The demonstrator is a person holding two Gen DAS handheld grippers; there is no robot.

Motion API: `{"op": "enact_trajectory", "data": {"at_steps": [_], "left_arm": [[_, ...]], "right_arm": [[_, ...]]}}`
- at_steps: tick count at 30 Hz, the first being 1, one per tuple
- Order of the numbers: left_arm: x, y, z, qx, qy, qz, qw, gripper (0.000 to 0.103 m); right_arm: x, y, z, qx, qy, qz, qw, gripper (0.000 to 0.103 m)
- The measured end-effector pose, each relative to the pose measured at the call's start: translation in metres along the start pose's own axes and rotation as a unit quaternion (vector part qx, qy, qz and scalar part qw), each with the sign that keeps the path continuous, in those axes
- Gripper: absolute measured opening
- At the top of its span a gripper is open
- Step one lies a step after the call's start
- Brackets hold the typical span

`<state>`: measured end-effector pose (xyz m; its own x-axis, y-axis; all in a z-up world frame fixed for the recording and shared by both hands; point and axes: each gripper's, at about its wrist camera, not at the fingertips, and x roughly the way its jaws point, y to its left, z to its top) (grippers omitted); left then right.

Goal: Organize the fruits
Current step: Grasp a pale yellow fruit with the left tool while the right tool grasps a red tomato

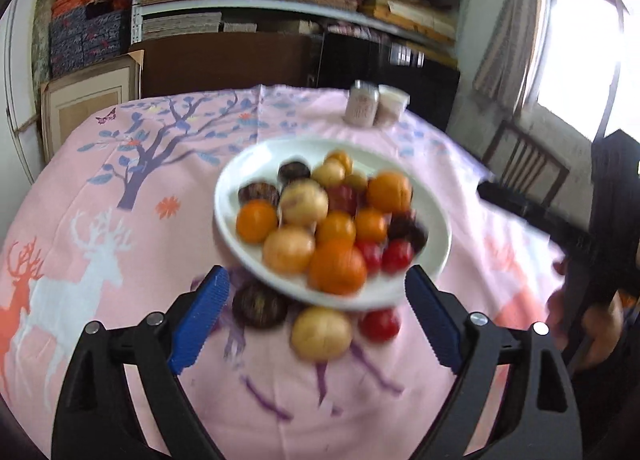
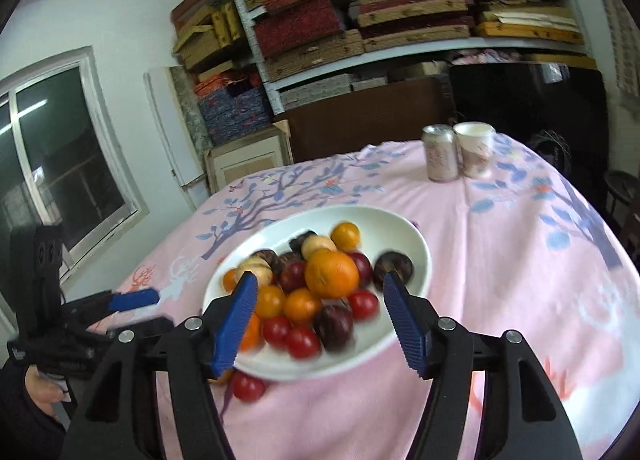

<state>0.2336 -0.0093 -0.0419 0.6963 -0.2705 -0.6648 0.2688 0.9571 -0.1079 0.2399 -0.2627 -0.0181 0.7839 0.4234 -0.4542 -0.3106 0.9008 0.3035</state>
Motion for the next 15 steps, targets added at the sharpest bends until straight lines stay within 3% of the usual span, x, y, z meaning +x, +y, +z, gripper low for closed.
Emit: {"op": "enact_trajectory", "data": {"at_steps": [3,9,11,13,15], "left_arm": [[0.011,-0.008,-0.022,0.020,0.030,0.027,0.9990,0.087],[0.027,-0.012,-0.032,0.029,0.050,0.046,0.9973,0.087],[0.034,-0.011,-0.032,0.028,0.060,0.049,0.9966,0.075],[0.043,-0.011,-0.032,0.027,0.079,0.034,0.9960,0.048],[0.050,-0.011,-0.032,0.024,0.089,0.026,0.9954,0.044]], "right_arm": [[0.008,-0.010,-0.009,0.008,0.030,-0.027,0.999,0.066],[0.007,-0.003,-0.017,-0.015,0.035,-0.031,0.999,0.066],[0.007,-0.001,-0.019,-0.022,0.036,-0.031,0.999,0.066],[0.007,-0.001,-0.019,-0.022,0.036,-0.030,0.999,0.066],[0.008,-0.002,-0.020,-0.020,0.038,-0.030,0.999,0.066]]}}
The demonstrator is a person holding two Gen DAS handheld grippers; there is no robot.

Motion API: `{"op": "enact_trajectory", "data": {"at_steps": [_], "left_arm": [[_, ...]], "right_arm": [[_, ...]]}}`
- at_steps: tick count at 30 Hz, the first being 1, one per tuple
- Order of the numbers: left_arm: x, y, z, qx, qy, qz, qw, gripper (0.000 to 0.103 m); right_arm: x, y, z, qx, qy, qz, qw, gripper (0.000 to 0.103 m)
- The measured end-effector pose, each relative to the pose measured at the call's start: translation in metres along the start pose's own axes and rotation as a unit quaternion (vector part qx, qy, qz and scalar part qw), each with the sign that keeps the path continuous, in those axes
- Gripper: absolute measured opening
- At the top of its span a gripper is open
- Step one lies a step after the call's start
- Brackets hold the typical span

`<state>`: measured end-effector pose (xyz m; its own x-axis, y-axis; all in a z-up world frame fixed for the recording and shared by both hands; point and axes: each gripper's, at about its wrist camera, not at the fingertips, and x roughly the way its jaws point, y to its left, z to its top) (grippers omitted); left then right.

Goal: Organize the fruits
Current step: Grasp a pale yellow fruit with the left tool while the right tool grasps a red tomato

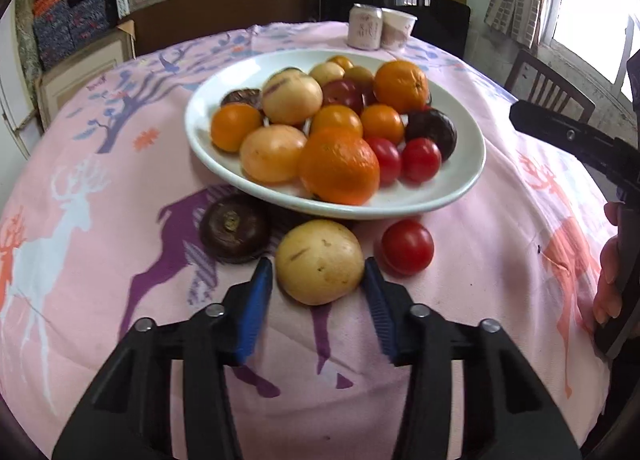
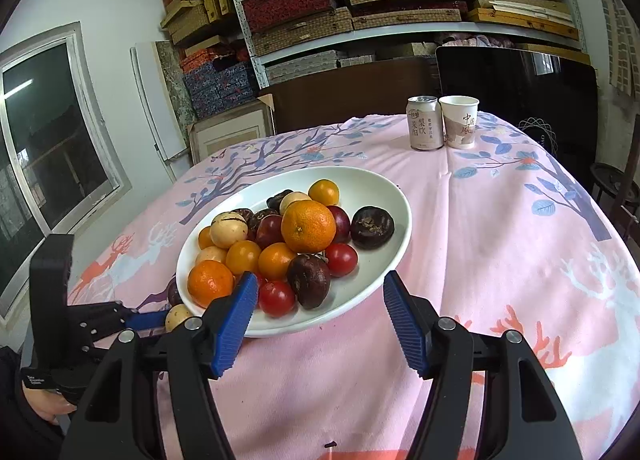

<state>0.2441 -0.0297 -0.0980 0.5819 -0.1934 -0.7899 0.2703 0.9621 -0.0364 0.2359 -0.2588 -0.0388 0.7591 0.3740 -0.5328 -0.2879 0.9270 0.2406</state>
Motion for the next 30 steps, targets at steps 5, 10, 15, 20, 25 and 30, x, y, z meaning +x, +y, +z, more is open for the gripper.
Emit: {"op": "enact_trajectory", "data": {"at_steps": [5,10,15,20,25,30], "left_arm": [[0.004,0.003,0.004,-0.015,-0.004,-0.010,0.9998,0.046],[0.004,0.005,0.006,-0.025,-0.009,-0.019,0.9995,0.046],[-0.009,0.002,-0.001,-0.011,-0.020,-0.024,0.9995,0.043],[-0.026,0.025,-0.013,-0.052,-0.019,-0.049,0.9972,0.043],[-0.042,0.035,-0.024,-0.061,-0.028,-0.049,0.9965,0.043],[-0.055,0.055,-0.030,-0.094,-0.051,-0.033,0.9937,0.043]], "right_arm": [[0.003,0.003,-0.002,-0.005,0.008,0.002,1.000,0.066],[0.005,0.009,-0.003,-0.016,0.013,0.003,1.000,0.066],[0.007,0.012,-0.006,-0.023,0.018,-0.003,1.000,0.066],[0.008,0.011,-0.008,-0.021,0.022,-0.006,1.000,0.066],[0.011,0.010,-0.008,-0.022,0.027,-0.002,0.999,0.066],[0.013,0.023,-0.013,-0.029,0.056,0.050,0.997,0.066]]}}
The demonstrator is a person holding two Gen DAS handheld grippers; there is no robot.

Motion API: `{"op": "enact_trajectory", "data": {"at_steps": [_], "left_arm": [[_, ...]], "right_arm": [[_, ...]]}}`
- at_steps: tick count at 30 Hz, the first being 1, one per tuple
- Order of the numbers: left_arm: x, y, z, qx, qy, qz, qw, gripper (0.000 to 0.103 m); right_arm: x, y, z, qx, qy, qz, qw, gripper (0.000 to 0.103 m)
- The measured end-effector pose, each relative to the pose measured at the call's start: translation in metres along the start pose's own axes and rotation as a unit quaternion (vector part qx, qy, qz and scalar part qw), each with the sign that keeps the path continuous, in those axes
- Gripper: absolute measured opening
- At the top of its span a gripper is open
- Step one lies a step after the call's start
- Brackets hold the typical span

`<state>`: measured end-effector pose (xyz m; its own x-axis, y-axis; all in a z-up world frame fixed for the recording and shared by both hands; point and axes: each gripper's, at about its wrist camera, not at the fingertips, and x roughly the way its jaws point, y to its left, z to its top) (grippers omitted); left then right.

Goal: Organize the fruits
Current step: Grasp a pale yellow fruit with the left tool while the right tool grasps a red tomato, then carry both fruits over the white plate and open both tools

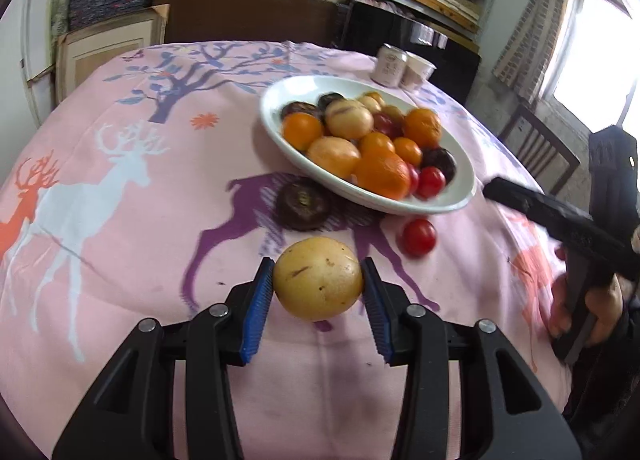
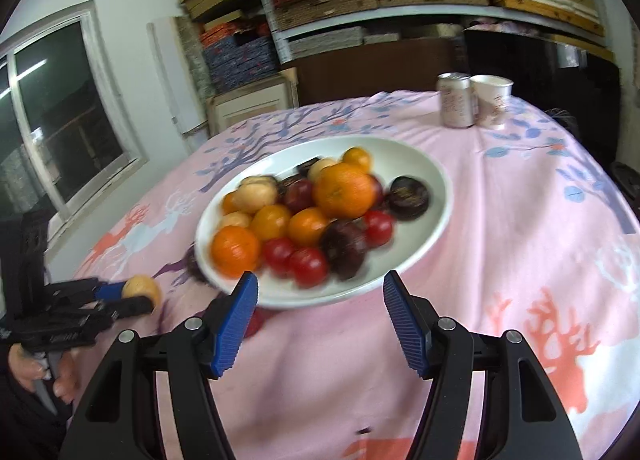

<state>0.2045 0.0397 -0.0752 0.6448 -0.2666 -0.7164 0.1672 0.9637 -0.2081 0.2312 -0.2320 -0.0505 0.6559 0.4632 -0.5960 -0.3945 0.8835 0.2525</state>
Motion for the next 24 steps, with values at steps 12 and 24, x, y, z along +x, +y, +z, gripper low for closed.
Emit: {"op": "enact_trajectory", "data": {"at_steps": [12,24], "left_arm": [[-0.022,0.029,0.002,-0.047,-0.041,0.007,0.9980,0.043],[-0.046,0.046,-0.001,-0.055,-0.051,0.010,0.9972,0.043]], "right_arm": [[0.057,0.059,-0.011,-0.055,0.132,-0.001,0.990,0.051],[0.023,0.046,-0.009,-0.011,0.101,0.034,0.994,0.028]]}}
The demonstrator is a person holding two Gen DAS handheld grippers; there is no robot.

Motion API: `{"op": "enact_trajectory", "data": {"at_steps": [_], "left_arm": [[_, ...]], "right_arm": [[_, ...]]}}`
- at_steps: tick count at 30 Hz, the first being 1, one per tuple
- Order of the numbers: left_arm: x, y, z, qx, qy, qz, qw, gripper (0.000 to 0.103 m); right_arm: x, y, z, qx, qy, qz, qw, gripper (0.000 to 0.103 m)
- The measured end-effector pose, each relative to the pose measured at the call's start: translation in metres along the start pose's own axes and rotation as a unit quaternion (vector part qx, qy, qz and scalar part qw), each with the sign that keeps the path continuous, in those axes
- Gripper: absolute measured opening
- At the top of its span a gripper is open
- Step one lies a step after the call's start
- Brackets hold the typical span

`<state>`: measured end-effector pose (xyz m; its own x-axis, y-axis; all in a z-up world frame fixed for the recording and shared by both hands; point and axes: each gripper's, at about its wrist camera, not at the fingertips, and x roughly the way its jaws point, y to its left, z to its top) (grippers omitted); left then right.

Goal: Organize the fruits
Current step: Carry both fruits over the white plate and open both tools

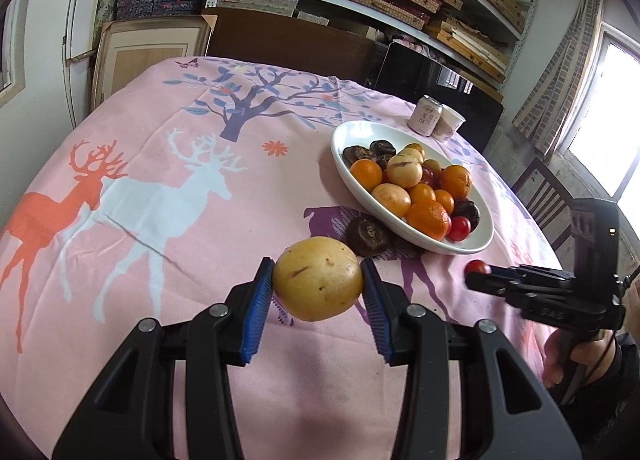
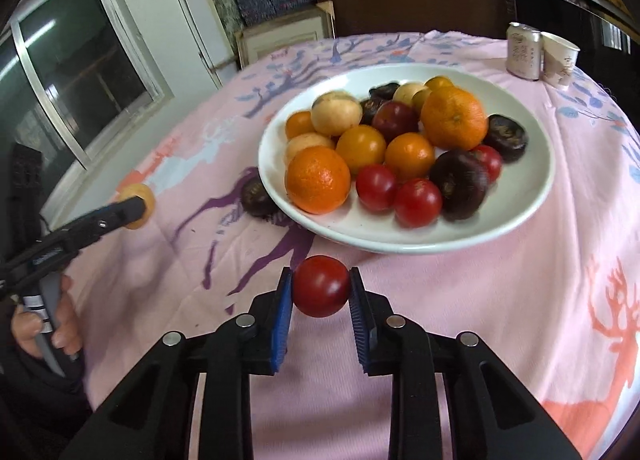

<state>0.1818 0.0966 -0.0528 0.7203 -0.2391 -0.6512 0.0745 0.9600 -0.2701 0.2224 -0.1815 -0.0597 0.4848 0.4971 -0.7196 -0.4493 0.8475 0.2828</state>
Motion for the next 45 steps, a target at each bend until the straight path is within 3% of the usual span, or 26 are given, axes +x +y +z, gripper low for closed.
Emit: {"op": "enact_trajectory", "data": {"at_steps": [8,13,19,25,26,28,30,35,37,45], "left_arm": [[0.007,-0.034,0.030,0.038,0.002,-0.033,0.9987,0.043],[0.028,-0.070,0.074,0.059,0.002,-0.066,0.9960,0.043],[0.086,-0.091,0.117,0.050,0.042,-0.081,0.9946,0.043],[0.129,-0.090,0.124,0.035,0.075,-0.066,0.9944,0.043],[0.133,-0.088,0.125,0.029,0.077,-0.067,0.9944,0.045],[0.134,-0.083,0.127,0.017,0.074,-0.068,0.9948,0.058],[0.128,-0.079,0.129,0.014,0.062,-0.068,0.9957,0.064],[0.099,-0.078,0.125,0.025,0.047,-0.075,0.9958,0.067],[0.083,-0.078,0.116,0.044,0.038,-0.070,0.9959,0.078],[0.064,-0.057,0.057,0.125,0.060,-0.014,0.9902,0.078]], "right_arm": [[-0.057,-0.057,0.023,0.046,-0.068,-0.030,0.996,0.028],[-0.073,-0.057,0.059,0.015,-0.115,-0.044,0.992,0.028],[-0.043,-0.049,0.110,-0.018,-0.114,-0.057,0.992,0.028],[0.002,-0.050,0.135,-0.026,-0.084,-0.056,0.995,0.030],[0.008,-0.049,0.136,-0.030,-0.079,-0.056,0.995,0.038],[0.009,-0.045,0.136,-0.031,-0.083,-0.063,0.994,0.044],[0.003,-0.045,0.134,-0.030,-0.089,-0.058,0.994,0.045],[-0.025,-0.045,0.117,-0.020,-0.108,-0.055,0.992,0.045],[-0.038,-0.043,0.106,-0.020,-0.114,-0.051,0.992,0.046],[-0.042,-0.029,0.049,-0.002,-0.089,-0.012,0.996,0.048]]}}
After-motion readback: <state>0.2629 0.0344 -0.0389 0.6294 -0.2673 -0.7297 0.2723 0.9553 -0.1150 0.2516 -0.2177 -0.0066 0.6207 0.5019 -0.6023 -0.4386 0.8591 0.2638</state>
